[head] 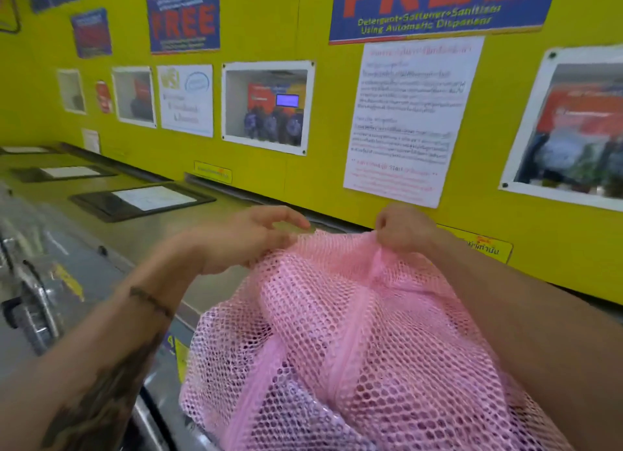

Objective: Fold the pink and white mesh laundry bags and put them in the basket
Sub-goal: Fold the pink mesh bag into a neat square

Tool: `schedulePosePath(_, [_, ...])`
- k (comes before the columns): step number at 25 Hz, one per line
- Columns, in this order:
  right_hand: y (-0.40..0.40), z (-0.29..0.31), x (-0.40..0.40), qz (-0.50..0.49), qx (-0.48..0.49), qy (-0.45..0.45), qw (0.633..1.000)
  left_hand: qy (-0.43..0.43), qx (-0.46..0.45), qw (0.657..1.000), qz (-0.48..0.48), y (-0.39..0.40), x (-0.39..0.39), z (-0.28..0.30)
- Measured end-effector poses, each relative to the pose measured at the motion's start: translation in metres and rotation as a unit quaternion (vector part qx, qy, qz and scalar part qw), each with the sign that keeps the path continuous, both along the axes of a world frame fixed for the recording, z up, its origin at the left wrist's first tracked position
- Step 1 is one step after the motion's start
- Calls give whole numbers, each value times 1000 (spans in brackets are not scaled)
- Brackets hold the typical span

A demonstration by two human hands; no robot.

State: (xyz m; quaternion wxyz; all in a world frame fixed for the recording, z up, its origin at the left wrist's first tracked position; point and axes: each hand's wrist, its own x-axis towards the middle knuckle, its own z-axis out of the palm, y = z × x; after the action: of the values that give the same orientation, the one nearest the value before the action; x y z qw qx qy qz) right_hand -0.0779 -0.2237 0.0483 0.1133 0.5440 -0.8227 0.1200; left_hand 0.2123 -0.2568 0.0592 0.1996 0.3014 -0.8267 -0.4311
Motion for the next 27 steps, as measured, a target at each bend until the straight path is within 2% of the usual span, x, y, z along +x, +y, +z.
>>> schedulePosePath(2, [-9,13,5,-2,-216,-38,976,60,-9,998,11,-3,0,11])
schedulePosePath(3, [-13,22,7,24,-239,-89,967,59,-39,997,40,-7,1,16])
schedulePosePath(4, [-16,27,6,54,-200,-147,967,22,-94,991,89,-15,3,18])
schedulePosePath(5, [-15,30,5,70,-130,-175,973,-62,-166,972,157,-22,3,19])
schedulePosePath(6, [-13,30,1,67,-69,-179,979,-149,-239,936,213,-24,2,17])
schedulePosePath(7, [-8,29,-5,54,-28,-162,985,-196,-283,910,230,-21,-2,13])
schedulePosePath(8, [-1,27,-12,37,8,-129,991,-200,-298,908,215,-16,-11,8])
schedulePosePath(10, [19,23,-25,14,95,-79,992,-149,-303,930,145,5,-32,0])
schedulePosePath(13, [51,13,-36,5,121,-117,986,-116,-262,957,46,43,-67,-12])
schedulePosePath(14, [61,9,-36,3,123,-149,981,-141,-227,964,14,52,-77,-16])
schedulePosePath(16, [76,-1,-28,4,170,-189,967,-232,-174,956,-45,70,-93,-26])
schedulePosePath(18, [86,-16,-22,11,212,-140,967,-256,-173,948,-72,74,-102,-38])
schedulePosePath(19, [92,-20,-19,17,199,-112,973,-227,-181,954,-75,72,-104,-40])
schedulePosePath(21, [105,-12,-22,25,153,-128,980,-142,-198,967,-68,64,-102,-34])
schedulePosePath(24, [136,20,-45,26,136,-156,978,70,-84,993,-35,58,-93,-8])
schedulePosePath(26, [159,40,-69,7,118,-189,975,196,-7,980,34,42,-84,8])
schedulePosePath(27, [171,47,-79,-13,98,-202,974,221,1,971,86,27,-78,11])
